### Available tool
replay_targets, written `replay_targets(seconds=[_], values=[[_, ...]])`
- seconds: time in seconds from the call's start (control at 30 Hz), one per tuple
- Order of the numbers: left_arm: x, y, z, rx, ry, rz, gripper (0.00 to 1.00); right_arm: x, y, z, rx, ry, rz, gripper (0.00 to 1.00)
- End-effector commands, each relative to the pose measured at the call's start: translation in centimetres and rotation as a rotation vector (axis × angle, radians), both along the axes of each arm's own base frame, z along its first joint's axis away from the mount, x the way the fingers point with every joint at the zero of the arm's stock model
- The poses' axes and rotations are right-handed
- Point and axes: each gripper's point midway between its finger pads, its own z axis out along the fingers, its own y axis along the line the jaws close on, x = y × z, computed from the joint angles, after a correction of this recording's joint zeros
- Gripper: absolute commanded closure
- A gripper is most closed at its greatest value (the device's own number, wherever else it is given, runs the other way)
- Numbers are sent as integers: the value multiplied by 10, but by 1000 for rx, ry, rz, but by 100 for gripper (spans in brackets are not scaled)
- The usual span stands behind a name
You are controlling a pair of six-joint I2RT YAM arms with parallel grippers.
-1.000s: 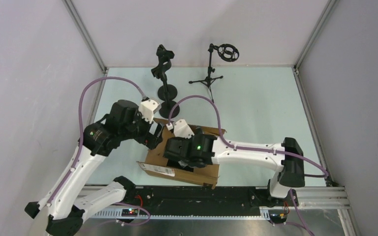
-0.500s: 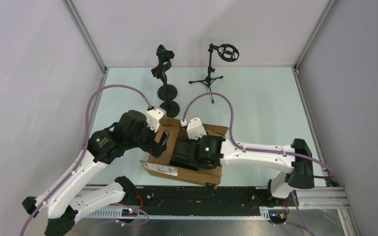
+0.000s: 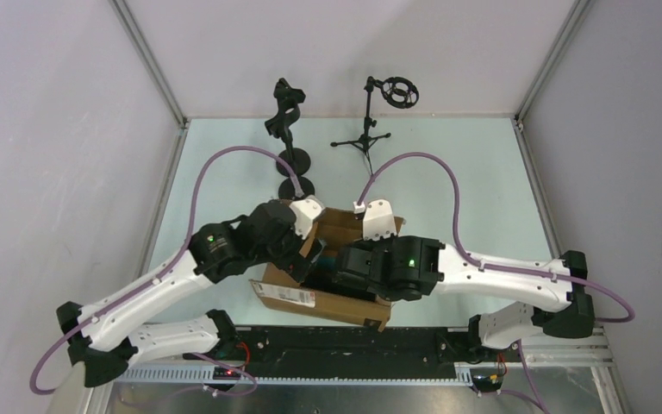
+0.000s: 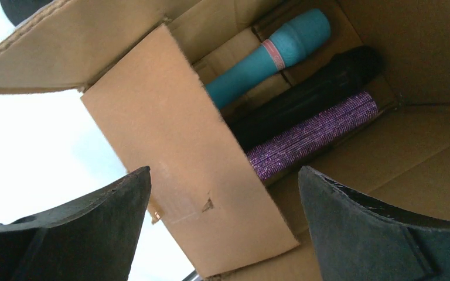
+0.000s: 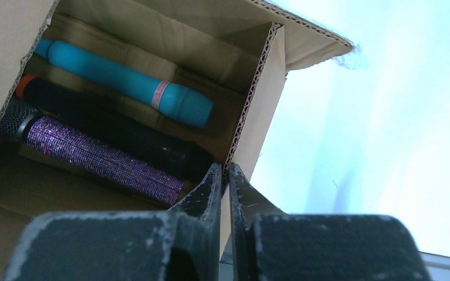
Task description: Attach the microphones to the stand
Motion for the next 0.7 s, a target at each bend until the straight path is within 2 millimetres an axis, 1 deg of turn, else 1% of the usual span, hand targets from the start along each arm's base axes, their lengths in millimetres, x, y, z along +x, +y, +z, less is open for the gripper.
replay_targets(seconds=[0.0,0.03,0.07,0.1,0.13,0.17,0.23,0.3,0.37,0.4,0.43,0.47,0.5,0.53,0.57,0.6,0.63,0.67], values=[[14,-21,-4,23,-72,3,0,3,-28,7,-4,-50,-58,93],[15,-25,-5,27,-86,-4,0,2,-31,5,-10,-48,-62,94],[15,-25,-13,51,-84,-9,0,1,-34,6,6,-46,-69,94],[18,-26,-15,65,-109,-9,0,0,-37,3,1,-44,-71,94],[22,-22,-22,100,-125,4,0,-1,-40,4,18,-45,-78,95],[25,-19,-27,125,-144,4,0,-2,-42,1,15,-44,-76,97],[34,-9,-34,190,-192,23,0,-6,-44,0,32,-45,-71,100],[41,5,-38,262,-236,46,0,-11,-47,-3,40,-42,-65,100],[47,18,-33,291,-278,77,2,-15,-51,-8,42,-39,-75,100],[52,26,-28,311,-301,86,8,-18,-56,-12,23,-37,-75,100],[54,31,-20,299,-322,102,12,-19,-58,-13,28,-38,-87,100],[59,39,-13,308,-346,124,22,-21,-63,-18,7,-38,-86,100],[61,44,-1,285,-374,140,26,-21,-64,-19,19,-36,-100,100],[64,51,6,287,-392,157,36,-23,-68,-23,10,-35,-100,100],[63,55,16,258,-413,167,42,-23,-69,-22,30,-40,-109,100],[62,60,24,237,-433,170,51,-26,-70,-25,35,-42,-105,100],[60,61,26,223,-436,168,60,-26,-73,-26,46,-44,-106,100],[58,63,27,198,-438,169,62,-27,-75,-26,67,-39,-110,100]])
